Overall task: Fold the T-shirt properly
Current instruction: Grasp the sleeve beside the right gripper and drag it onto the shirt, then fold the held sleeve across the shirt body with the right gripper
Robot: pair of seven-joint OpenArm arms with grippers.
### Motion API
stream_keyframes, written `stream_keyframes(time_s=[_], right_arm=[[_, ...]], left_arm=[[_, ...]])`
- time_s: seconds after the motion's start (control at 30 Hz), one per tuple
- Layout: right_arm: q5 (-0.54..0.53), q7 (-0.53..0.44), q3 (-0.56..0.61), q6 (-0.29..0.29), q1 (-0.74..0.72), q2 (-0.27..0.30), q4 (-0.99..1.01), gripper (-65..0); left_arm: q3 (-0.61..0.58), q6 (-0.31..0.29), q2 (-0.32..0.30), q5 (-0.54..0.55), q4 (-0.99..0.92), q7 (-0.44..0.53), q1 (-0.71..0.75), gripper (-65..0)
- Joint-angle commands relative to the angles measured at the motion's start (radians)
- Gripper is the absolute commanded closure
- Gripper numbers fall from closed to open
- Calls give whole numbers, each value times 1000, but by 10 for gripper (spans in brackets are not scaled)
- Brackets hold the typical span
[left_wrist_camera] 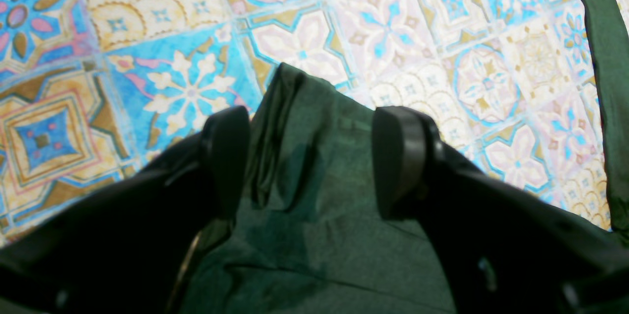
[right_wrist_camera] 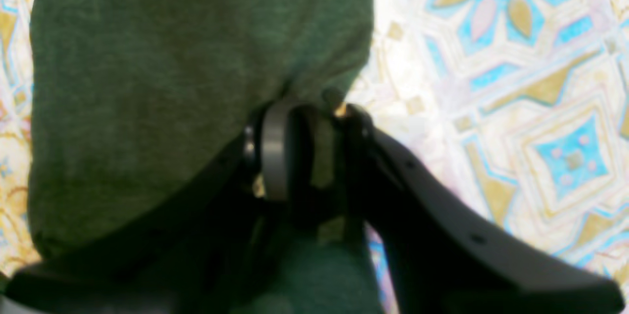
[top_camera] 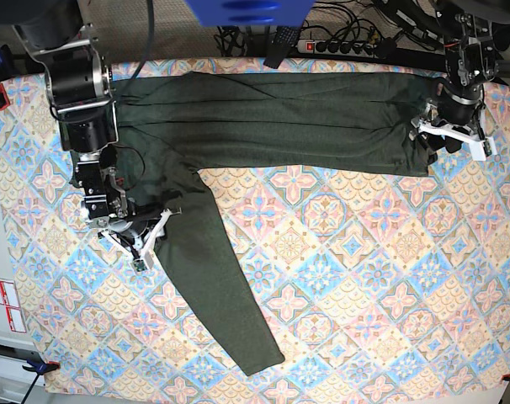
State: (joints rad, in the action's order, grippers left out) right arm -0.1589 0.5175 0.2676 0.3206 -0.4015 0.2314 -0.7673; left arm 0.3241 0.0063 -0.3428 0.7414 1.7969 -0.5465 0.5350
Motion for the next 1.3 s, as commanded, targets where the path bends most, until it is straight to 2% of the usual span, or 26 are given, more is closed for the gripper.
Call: stream_keyframes(time_s=[0.0, 0.1, 0.17, 0.3, 0.4, 0.5, 0.73, 0.93, 1.1, 1.27], right_arm=[[8, 14, -3, -4, -20, 7, -8, -170], [8, 16, 29, -4, -17, 3, -10, -164], [8, 14, 75, -4, -17, 3, -10, -137], [8, 16, 120, -4, -15, 3, -11, 0], [8, 17, 118, -4, -14, 3, -57, -7], [5, 22, 115, -4, 32, 4, -185, -2], [5, 177, -27, -4, 226, 7, -559, -2], [5, 249, -34, -4, 407, 7, -843, -2], [5, 264, -27, -4, 557, 53, -1058, -2], [3, 261, -27, -4, 680, 67, -1144, -2]], left_arm=[[7, -4, -11, 2, 14, 19, 3, -393], [7, -4, -11, 2, 13, 19, 4, -393], [7, -4, -11, 2, 13, 19, 4, -393], [7, -4, -11, 2, 13, 19, 4, -393], [7, -4, -11, 2, 13, 19, 4, -393], [7, -4, -11, 2, 11, 19, 4, -393], [7, -4, -11, 2, 11, 19, 4, -393], [7, -4, -11, -1, 11, 19, 1, -393], [7, -4, -11, -3, 11, 19, 1, -393], [7, -4, -11, -4, 10, 19, 0, -393]])
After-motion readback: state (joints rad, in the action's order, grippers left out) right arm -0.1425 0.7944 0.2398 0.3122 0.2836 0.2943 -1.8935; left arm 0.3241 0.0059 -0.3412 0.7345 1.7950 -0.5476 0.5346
